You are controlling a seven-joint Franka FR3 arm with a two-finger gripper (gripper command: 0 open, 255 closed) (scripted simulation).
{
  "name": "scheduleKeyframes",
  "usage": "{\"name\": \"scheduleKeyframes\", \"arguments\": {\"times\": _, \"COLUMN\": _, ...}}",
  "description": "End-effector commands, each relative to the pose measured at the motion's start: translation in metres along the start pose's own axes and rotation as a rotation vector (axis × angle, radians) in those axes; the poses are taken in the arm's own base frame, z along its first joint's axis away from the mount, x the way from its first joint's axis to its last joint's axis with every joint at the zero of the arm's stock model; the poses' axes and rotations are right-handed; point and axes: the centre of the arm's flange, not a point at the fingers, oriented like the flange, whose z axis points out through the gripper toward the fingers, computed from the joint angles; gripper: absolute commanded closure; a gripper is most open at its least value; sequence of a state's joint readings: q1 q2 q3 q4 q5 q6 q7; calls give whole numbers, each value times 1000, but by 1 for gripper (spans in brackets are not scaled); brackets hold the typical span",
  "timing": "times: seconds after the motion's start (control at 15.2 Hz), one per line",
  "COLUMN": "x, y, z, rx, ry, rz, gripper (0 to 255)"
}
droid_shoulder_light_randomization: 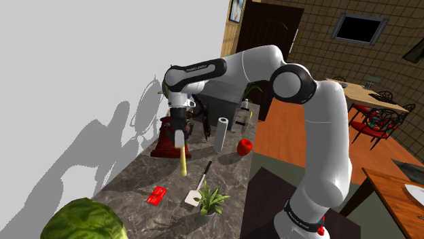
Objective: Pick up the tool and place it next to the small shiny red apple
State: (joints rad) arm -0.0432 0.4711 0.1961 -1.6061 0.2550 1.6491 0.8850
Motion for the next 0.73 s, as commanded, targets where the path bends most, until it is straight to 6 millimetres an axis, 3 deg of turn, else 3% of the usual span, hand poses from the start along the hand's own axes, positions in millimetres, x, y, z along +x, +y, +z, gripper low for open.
{"name": "scheduleKeyframes", "arguments": {"times": 0.0, "x": 12, "y": 26, "z": -3, "rx": 0, "ry": -1, "rz": -1, "gripper": 255}}
{"name": "scheduleKeyframes", "arguments": {"times": 0.66, "x": 77, "y": 139, "z": -24, "rx": 0, "ry": -1, "rz": -1, "gripper": 255}}
